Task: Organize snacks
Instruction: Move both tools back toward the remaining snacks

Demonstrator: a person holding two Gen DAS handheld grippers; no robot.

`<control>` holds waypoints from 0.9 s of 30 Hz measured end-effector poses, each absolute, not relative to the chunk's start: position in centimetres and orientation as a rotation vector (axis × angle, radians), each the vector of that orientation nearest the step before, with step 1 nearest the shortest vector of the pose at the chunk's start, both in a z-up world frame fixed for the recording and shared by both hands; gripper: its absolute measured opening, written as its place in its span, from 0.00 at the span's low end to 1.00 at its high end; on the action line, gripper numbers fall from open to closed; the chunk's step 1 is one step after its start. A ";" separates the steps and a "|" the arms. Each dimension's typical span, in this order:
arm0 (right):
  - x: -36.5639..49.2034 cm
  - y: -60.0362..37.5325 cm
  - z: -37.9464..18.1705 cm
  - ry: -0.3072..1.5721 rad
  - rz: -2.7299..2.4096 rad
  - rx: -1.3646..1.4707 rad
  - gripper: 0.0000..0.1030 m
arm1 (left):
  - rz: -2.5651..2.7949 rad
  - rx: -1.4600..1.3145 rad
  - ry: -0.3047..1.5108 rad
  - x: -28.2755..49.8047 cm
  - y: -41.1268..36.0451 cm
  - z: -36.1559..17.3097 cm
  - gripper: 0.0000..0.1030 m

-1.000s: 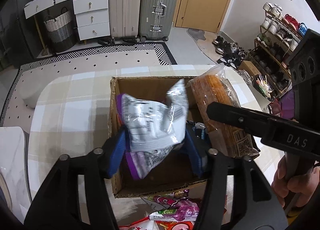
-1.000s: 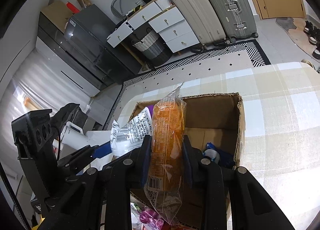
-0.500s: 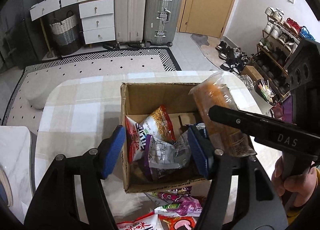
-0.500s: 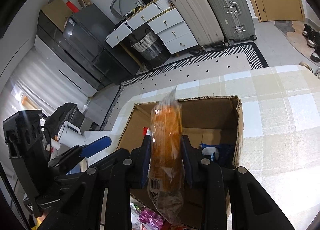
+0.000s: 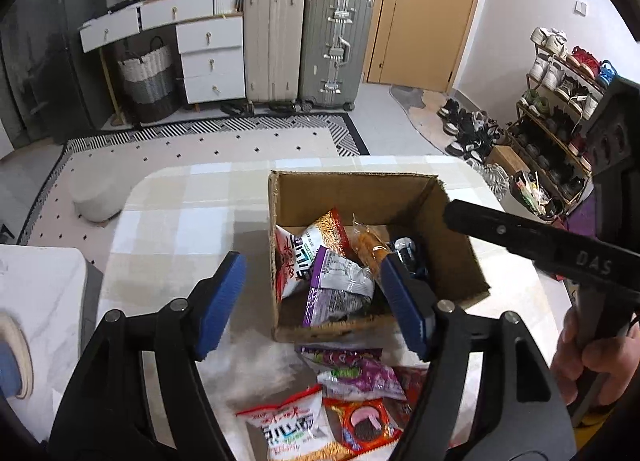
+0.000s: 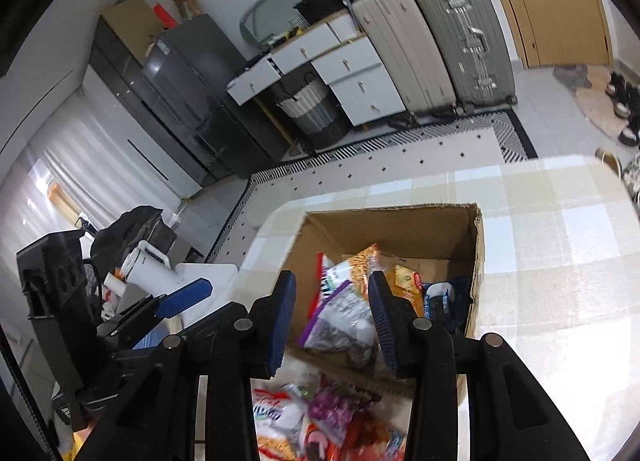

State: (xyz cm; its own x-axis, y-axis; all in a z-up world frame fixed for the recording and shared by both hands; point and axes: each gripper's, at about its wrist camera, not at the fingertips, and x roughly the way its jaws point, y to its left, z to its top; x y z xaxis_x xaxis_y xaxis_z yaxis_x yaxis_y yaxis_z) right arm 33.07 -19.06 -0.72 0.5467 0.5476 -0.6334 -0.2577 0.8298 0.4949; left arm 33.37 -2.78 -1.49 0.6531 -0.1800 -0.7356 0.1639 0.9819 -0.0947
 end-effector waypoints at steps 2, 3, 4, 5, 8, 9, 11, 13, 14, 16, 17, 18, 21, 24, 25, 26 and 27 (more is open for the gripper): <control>31.2 -19.0 0.9 0.843 0.502 0.355 0.37 | -0.190 -0.022 0.816 31.7 -2.5 -0.4 0.69; 30.5 -19.0 1.4 0.834 0.505 0.353 0.37 | -0.189 -0.022 0.804 30.8 -2.4 0.3 0.70; 29.6 -19.0 2.1 0.821 0.511 0.349 0.37 | -0.185 -0.020 0.792 29.8 -2.2 0.9 0.72; 28.3 -18.9 3.0 0.805 0.520 0.339 0.38 | -0.178 -0.019 0.779 28.8 -2.1 1.5 0.77; 25.1 -18.6 4.7 0.760 0.531 0.305 0.43 | -0.170 -0.023 0.738 25.6 -1.8 3.3 0.78; 23.7 -18.5 5.3 0.737 0.535 0.292 0.46 | -0.169 -0.021 0.732 24.6 -1.7 3.8 0.78; 21.4 -18.3 6.3 0.708 0.541 0.281 0.48 | -0.164 -0.017 0.717 22.5 -1.5 4.7 0.79; 19.7 -18.3 6.9 0.691 0.545 0.274 0.48 | -0.146 -0.011 0.699 20.3 -1.4 5.5 0.80; 18.5 -18.2 7.1 0.678 0.545 0.269 0.48 | -0.141 -0.008 0.689 18.9 -1.2 5.8 0.82; 16.1 -18.2 7.3 0.655 0.542 0.260 0.50 | -0.135 -0.008 0.675 17.0 -0.9 6.4 0.83; 15.0 -18.2 7.3 0.645 0.541 0.257 0.51 | -0.121 -0.008 0.664 15.6 -0.7 6.7 0.84; 14.1 -18.3 7.4 0.636 0.539 0.257 0.53 | -0.115 -0.008 0.657 14.7 -0.5 6.9 0.85; 11.1 -18.6 7.2 0.606 0.537 0.261 0.64 | -0.097 -0.017 0.626 11.1 0.1 7.2 0.96; 8.7 -18.9 6.7 0.582 0.525 0.247 0.66 | -0.080 -0.036 0.587 7.6 0.6 7.3 1.00; 7.8 -19.0 6.5 0.578 0.519 0.240 0.66 | -0.082 -0.040 0.585 6.7 0.8 7.2 1.00; 7.0 -19.1 6.2 0.573 0.512 0.238 0.67 | -0.088 -0.047 0.584 5.6 0.9 7.0 1.00; 6.4 -19.2 5.9 0.568 0.506 0.235 0.71 | -0.090 -0.051 0.581 5.0 1.0 6.9 1.00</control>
State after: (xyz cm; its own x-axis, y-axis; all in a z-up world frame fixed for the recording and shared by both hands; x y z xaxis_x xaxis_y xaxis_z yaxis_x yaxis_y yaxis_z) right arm 6.41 -19.25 5.92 0.7258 0.5172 -0.4535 -0.3907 0.8526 0.3471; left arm 4.99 1.01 6.90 0.8319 -0.0993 -0.5460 0.0704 0.9948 -0.0736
